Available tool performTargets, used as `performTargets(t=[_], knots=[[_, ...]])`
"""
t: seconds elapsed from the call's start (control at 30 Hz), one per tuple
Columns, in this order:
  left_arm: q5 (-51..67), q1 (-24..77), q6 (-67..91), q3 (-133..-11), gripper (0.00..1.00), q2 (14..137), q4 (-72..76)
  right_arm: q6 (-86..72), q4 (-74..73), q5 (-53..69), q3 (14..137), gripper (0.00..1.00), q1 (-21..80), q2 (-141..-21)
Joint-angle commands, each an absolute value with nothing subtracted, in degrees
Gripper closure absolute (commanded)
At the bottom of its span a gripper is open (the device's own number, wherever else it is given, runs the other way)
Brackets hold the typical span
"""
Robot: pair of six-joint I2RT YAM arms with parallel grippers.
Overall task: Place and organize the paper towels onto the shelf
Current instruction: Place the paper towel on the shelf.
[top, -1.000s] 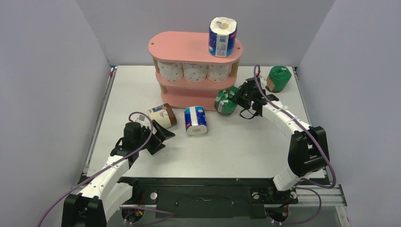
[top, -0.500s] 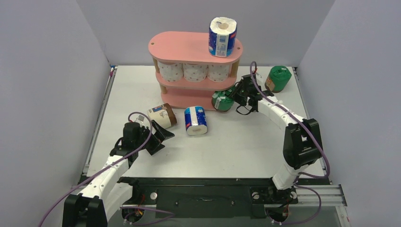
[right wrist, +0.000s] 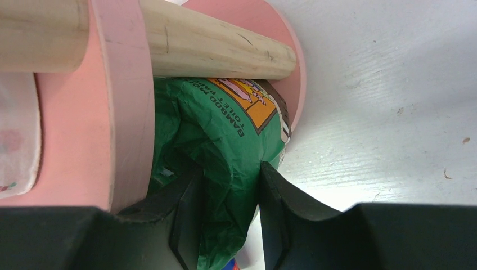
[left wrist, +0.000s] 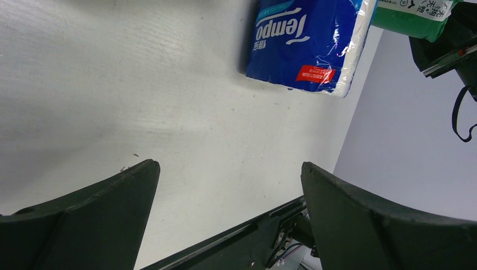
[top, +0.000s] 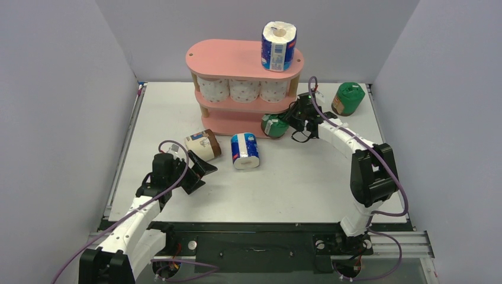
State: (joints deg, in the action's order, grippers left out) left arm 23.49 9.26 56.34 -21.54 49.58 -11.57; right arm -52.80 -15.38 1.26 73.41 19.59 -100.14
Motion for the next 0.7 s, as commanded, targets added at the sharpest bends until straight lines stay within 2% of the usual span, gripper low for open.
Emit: performTargets(t=[0.0,0.23,0.47,0.67], knots=[[24.1,8.7,55.5,-24.2,0.03,48.4,-11.9,-54.4,-10.9,0.2,76.2,0.68,20.0,-99.7],[23.9,8.3,54.7,-26.0,0.03,48.5,-13.2,-54.1,-11.7,0.2,76.5,0.6,20.0,-99.5],[24.2,8.2,54.4,-26.4,0.03,48.2,-13.6,-54.1,-11.8,0.2,75.4,0.39,20.0,-97.9],[24.5,8.2,54.4,-26.8,0.03,47.9,-14.0,-54.1,-12.0,0.2,74.6,0.33,20.1,-96.2]])
